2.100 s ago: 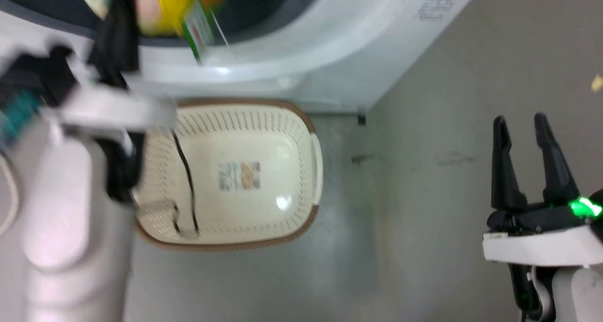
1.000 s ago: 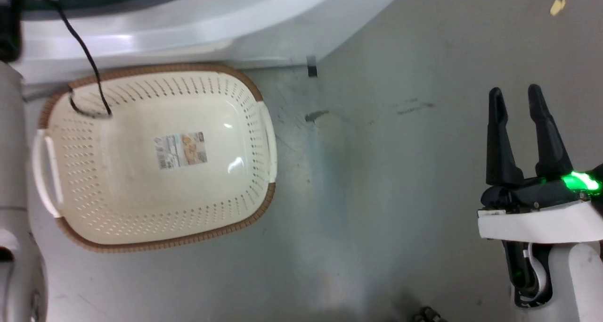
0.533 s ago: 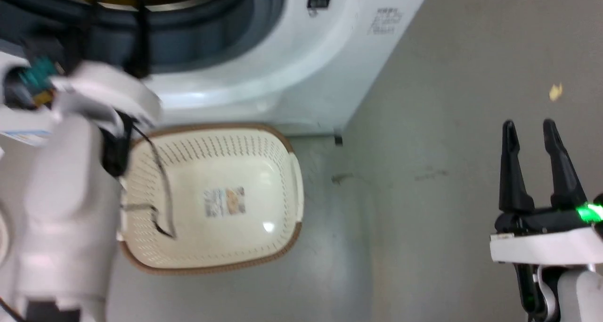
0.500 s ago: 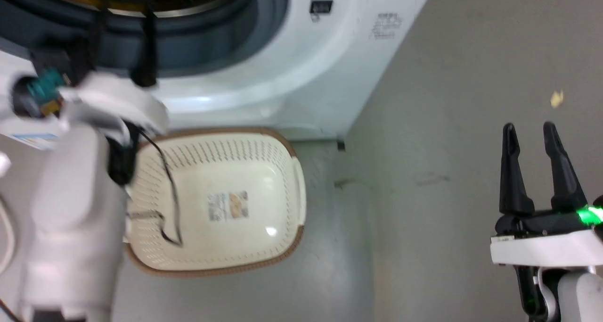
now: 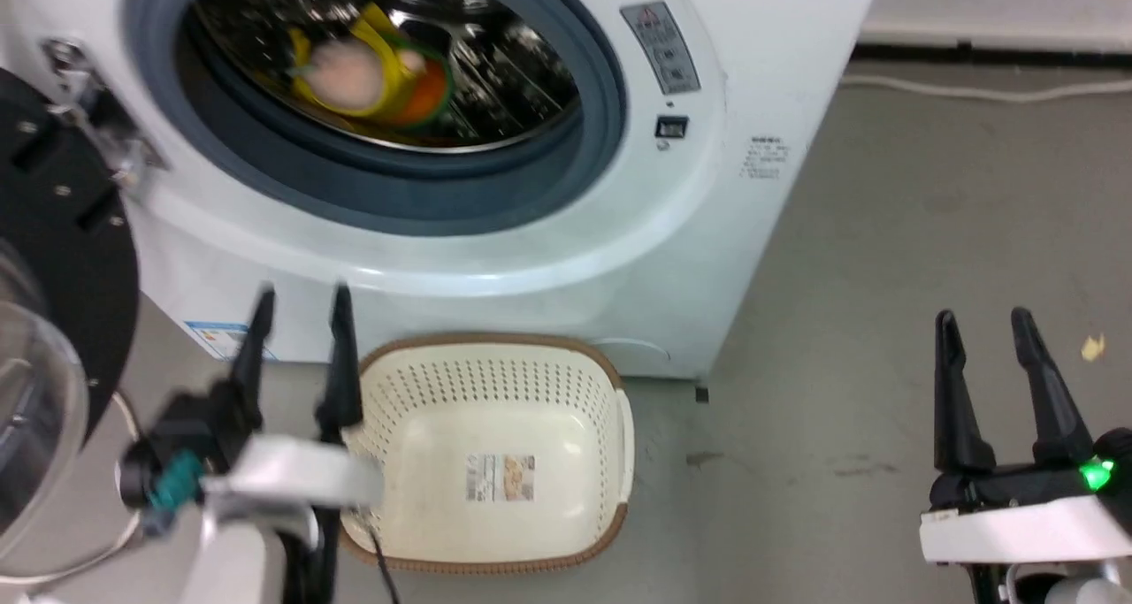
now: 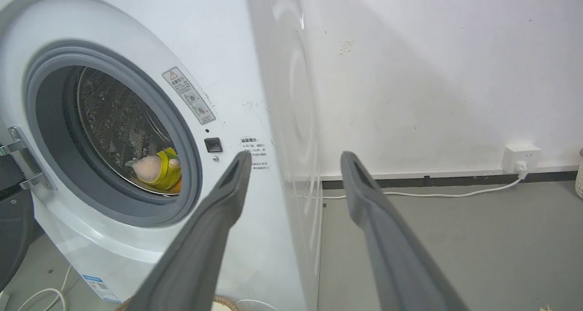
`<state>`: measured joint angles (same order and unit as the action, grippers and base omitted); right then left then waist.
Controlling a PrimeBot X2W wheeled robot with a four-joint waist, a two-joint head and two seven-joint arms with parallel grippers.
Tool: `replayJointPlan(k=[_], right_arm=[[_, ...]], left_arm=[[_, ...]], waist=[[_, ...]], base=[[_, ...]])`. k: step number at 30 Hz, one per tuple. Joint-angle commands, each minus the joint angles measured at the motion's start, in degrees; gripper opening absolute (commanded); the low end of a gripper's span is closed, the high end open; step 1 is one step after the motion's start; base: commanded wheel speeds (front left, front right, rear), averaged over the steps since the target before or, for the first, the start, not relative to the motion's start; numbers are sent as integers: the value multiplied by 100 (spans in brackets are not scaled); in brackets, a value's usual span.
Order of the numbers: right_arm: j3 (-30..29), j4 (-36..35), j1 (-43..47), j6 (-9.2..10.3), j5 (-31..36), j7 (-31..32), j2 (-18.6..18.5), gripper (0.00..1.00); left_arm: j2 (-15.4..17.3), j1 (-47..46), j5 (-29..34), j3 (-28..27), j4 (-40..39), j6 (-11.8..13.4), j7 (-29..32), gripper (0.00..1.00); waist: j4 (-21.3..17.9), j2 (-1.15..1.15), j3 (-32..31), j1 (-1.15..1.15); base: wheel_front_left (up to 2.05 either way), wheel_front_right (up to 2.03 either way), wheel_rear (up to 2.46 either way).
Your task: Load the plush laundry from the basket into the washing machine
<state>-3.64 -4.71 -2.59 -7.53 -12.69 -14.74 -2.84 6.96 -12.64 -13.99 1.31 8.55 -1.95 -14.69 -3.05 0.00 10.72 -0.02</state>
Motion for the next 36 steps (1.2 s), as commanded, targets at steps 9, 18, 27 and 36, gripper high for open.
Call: replayJointPlan(k=[9,18,27,36], right_arm=[[187,-96,266,4,264,-26,-4,100],[291,22,348,4,283,-26,-4,100],[277,123,359,4,292,-26,-4,100],[278,121,273,0,312,60,0,0]], left_arm=[[-198,774,573,66,-483,216,-30,100],[-281,1055,931,225,-643,283,-30,100],[-349,1040,885,242,-565,310,-30,100],[-330,1025,899,217,-590,278,62,0]], waist=[[137,0,-277,2],[146,0,-313,2],[212,0,-312,2],[218,0,-343,2]], base=[[0,0,0],[0,0,0],[0,0,0],[0,0,0]])
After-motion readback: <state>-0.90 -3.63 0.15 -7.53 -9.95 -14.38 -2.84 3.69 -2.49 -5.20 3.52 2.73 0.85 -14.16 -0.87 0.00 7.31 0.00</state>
